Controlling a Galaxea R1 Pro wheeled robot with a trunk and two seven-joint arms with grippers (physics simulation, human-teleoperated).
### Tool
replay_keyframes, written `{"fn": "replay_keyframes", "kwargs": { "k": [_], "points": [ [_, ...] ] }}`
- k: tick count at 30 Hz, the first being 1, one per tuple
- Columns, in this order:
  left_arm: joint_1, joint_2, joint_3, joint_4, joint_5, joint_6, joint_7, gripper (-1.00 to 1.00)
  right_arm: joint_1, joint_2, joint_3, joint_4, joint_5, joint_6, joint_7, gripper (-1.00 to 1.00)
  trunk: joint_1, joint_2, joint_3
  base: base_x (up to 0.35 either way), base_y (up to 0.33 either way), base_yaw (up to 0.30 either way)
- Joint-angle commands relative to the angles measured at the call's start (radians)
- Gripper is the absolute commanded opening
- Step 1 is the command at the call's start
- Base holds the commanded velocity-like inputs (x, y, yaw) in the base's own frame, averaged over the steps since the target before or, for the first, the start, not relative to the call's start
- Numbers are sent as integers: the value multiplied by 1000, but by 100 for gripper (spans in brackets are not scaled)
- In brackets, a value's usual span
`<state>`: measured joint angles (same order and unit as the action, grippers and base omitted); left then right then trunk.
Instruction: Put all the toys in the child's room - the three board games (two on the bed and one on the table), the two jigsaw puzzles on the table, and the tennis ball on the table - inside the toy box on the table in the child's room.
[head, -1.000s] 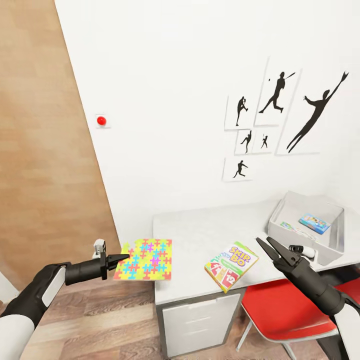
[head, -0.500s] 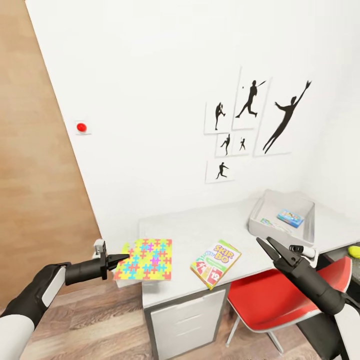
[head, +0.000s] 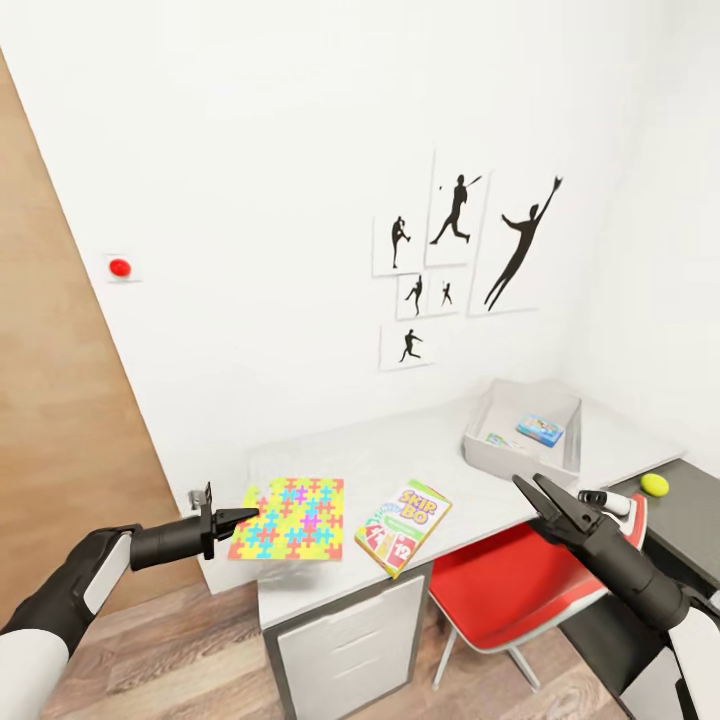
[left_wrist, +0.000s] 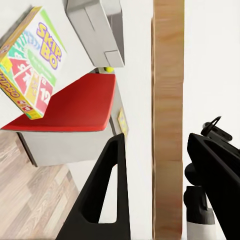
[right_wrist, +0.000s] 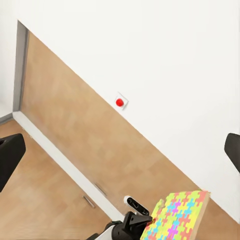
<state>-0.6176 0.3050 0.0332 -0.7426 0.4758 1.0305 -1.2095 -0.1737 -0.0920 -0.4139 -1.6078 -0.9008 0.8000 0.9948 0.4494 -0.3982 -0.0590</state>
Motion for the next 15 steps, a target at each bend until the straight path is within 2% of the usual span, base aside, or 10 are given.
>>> {"fn": "replay_keyframes", "kwargs": {
  "k": [1, 7, 15],
  "points": [
    [-1, 0, 1, 0, 0, 5, -2, -100, -1, 0, -1, 0, -3, 5, 1, 100, 1, -2, -1, 0, 0, -208],
    [-1, 0, 1, 0, 0, 4, -2, -100, -1, 0, -2, 0, -3, 5, 4, 100, 1, -2, 4, 0, 0, -133],
    [-1, 0, 1, 0, 0, 3, -2, -100, -1, -1, -3, 0, -3, 4, 3, 100, 1, -2, 4, 0, 0, -18]
  ]
}}
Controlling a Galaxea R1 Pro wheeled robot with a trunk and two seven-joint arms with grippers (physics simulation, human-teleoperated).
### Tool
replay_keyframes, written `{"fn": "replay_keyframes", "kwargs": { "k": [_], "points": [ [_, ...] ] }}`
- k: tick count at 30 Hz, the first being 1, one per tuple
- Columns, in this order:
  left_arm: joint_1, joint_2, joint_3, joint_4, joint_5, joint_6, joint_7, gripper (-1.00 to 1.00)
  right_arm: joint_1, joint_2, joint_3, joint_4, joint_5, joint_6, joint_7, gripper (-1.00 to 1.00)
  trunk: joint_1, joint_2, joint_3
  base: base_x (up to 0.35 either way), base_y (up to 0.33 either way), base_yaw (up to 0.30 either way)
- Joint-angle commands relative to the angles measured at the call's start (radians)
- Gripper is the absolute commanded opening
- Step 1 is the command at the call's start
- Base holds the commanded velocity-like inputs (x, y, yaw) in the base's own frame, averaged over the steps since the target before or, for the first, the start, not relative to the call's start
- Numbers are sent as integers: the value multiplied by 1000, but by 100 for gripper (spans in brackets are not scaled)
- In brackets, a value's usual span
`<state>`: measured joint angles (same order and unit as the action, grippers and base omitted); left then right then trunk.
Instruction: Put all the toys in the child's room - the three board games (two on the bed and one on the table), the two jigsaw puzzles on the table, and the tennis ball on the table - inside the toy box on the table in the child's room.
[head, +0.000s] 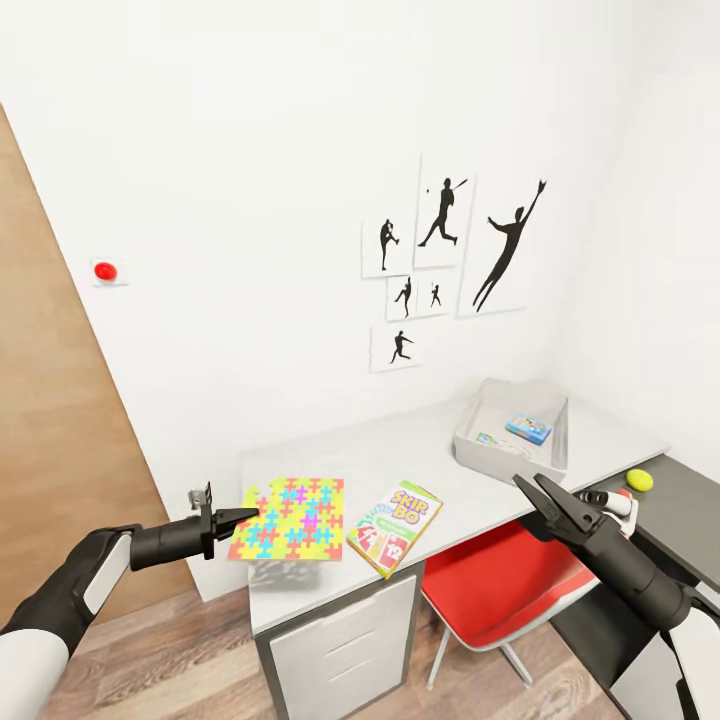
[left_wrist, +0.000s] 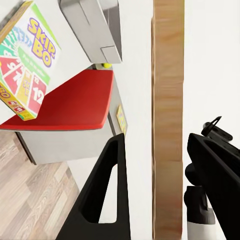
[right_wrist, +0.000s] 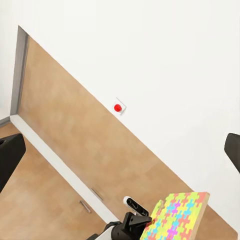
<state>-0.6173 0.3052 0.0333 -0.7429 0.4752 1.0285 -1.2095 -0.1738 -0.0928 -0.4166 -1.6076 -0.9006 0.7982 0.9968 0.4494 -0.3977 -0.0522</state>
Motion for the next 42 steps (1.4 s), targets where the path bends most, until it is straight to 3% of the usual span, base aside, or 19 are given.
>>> {"fn": "replay_keyframes", "kwargs": {
  "k": [1, 14, 42],
  "points": [
    [-1, 0, 0, 0, 0, 5, -2, -100, -1, 0, -1, 0, -3, 5, 1, 100, 1, -2, -2, 0, 0, -2],
    [-1, 0, 0, -1, 0, 5, -3, -100, -1, -1, -2, 0, -3, 4, -1, 100, 1, -2, 0, 0, 0, -42],
    [-1, 0, 3, -18, 0, -3, -4, -100, -1, -2, -2, 1, -3, 4, -3, 100, 1, -2, 21, 23, -5, -249]
  ]
}}
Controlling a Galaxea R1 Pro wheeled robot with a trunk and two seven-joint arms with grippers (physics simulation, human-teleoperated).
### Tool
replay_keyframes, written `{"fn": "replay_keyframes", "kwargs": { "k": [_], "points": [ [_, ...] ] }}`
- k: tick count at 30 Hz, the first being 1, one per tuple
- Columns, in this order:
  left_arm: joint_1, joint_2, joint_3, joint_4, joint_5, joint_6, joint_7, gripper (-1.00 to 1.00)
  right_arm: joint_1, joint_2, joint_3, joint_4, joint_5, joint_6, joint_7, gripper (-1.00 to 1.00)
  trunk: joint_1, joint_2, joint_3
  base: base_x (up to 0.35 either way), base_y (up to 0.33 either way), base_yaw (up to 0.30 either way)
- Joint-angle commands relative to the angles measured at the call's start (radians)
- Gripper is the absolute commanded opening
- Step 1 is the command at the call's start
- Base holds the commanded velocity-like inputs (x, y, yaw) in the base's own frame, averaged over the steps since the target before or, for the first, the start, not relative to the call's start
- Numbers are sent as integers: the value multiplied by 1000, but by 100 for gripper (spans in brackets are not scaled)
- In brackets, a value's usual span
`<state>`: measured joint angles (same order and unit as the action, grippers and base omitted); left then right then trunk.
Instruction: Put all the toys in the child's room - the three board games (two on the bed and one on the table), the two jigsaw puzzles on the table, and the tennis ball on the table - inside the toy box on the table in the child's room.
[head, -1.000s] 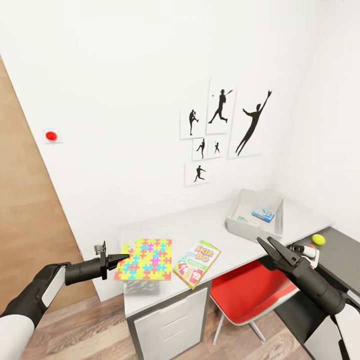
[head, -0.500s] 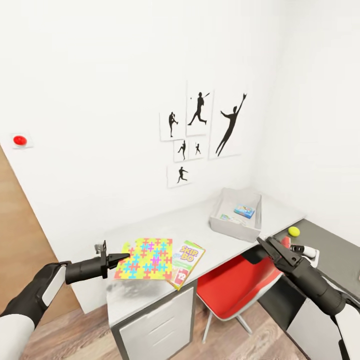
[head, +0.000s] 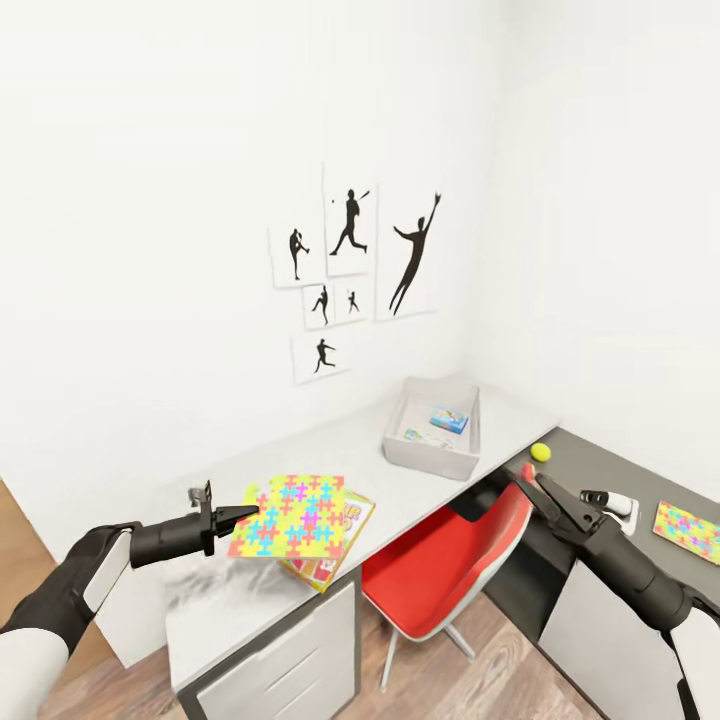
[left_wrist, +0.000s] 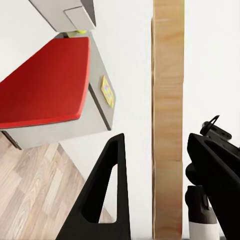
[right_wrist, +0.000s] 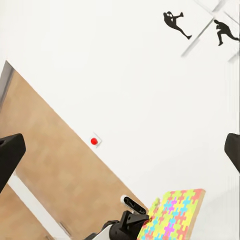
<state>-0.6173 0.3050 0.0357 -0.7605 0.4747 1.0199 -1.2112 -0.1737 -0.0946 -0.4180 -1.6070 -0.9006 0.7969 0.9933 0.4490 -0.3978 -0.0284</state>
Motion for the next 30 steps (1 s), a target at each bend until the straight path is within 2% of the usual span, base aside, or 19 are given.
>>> {"fn": "replay_keyframes", "kwargs": {
  "k": [1, 15, 19, 25, 30],
  "points": [
    [-1, 0, 1, 0, 1, 6, -2, -100, -1, 0, 0, 0, -3, 5, 1, 100, 1, -2, -2, 226, -55, -255],
    [1, 0, -1, -28, 1, 4, -2, -100, -1, -1, -1, 1, -1, 4, 0, 100, 1, -2, 7, 274, -29, -239],
    [4, 0, -1, -74, 2, 5, -2, -100, -1, -1, -1, 1, -1, 4, -1, 100, 1, -2, 7, 75, -1, -58],
    [5, -1, -1, -87, 3, 5, -2, -100, -1, -1, -1, 1, -1, 4, -1, 100, 1, -2, 8, 25, -28, -13],
    [5, -2, -2, -90, 4, 5, -2, -100, -1, -1, -2, 1, -1, 4, -1, 100, 1, -2, 8, 82, -176, -2]
  ]
}}
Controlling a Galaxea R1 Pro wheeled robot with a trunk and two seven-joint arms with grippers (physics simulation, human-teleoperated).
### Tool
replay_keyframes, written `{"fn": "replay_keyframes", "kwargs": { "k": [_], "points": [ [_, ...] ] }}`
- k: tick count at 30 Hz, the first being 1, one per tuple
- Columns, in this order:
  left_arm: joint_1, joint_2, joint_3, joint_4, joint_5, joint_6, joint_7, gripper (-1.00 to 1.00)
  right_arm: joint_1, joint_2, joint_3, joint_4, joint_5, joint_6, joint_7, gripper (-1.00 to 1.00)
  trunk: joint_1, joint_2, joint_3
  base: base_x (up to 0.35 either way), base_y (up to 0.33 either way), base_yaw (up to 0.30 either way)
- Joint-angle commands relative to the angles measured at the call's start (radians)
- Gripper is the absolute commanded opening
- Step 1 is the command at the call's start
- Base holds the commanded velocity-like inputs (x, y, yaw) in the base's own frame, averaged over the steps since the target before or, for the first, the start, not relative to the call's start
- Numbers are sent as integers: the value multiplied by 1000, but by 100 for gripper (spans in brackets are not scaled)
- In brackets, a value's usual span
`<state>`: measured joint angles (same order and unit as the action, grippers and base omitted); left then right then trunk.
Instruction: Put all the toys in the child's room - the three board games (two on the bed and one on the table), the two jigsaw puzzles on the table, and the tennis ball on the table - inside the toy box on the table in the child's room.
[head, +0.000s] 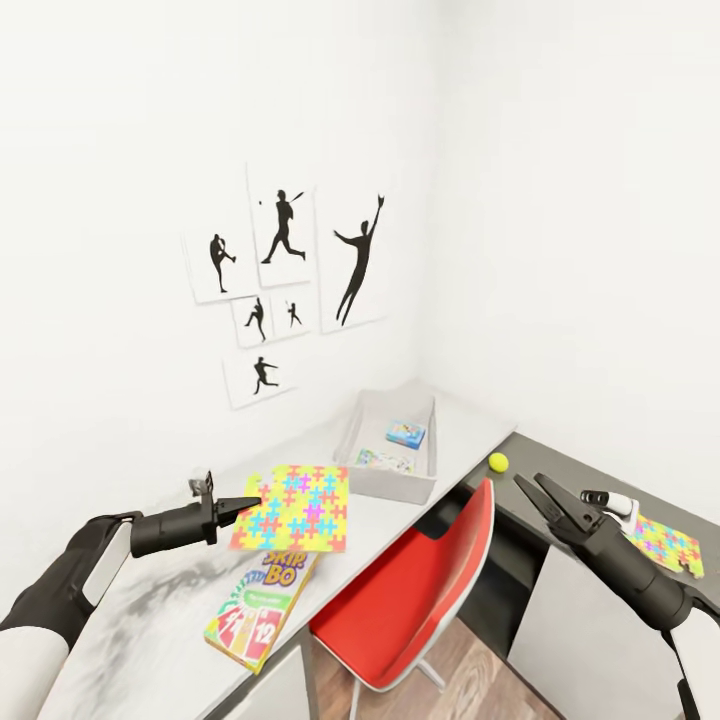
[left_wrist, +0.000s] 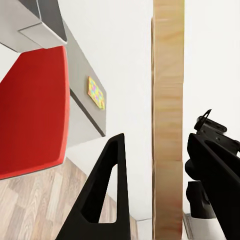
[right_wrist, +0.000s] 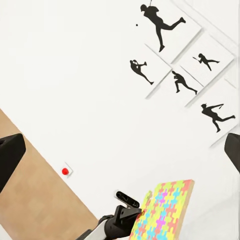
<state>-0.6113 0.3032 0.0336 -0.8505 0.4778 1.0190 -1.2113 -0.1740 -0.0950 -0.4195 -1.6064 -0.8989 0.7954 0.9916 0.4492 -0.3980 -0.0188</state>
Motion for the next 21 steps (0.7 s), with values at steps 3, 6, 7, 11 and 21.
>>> {"fn": "replay_keyframes", "kwargs": {
  "k": [3, 6, 7, 11, 21],
  "points": [
    [-1, -1, 0, -1, 1, 6, -2, -100, -1, 0, 0, 0, -3, 5, 1, 100, 1, -2, -2, 46, -65, 0],
    [-1, -1, 0, -1, 1, 5, -2, -100, -1, 0, 0, 0, -3, 5, 1, 100, 1, -2, -2, 59, -40, 0],
    [-1, -1, 0, -1, 1, 5, -1, -100, -1, 0, 0, 0, -3, 5, 1, 100, 1, -2, -2, 137, -113, 0],
    [-1, -2, 0, -1, 1, 5, -1, -100, -1, 0, 0, 0, -3, 5, 1, 100, 1, -2, -2, 192, -183, 0],
    [-1, 0, 3, -1, 4, 9, -3, -100, -1, 0, 1, 0, -3, 5, 0, 100, 1, -2, -2, 104, -101, 0]
  ]
}}
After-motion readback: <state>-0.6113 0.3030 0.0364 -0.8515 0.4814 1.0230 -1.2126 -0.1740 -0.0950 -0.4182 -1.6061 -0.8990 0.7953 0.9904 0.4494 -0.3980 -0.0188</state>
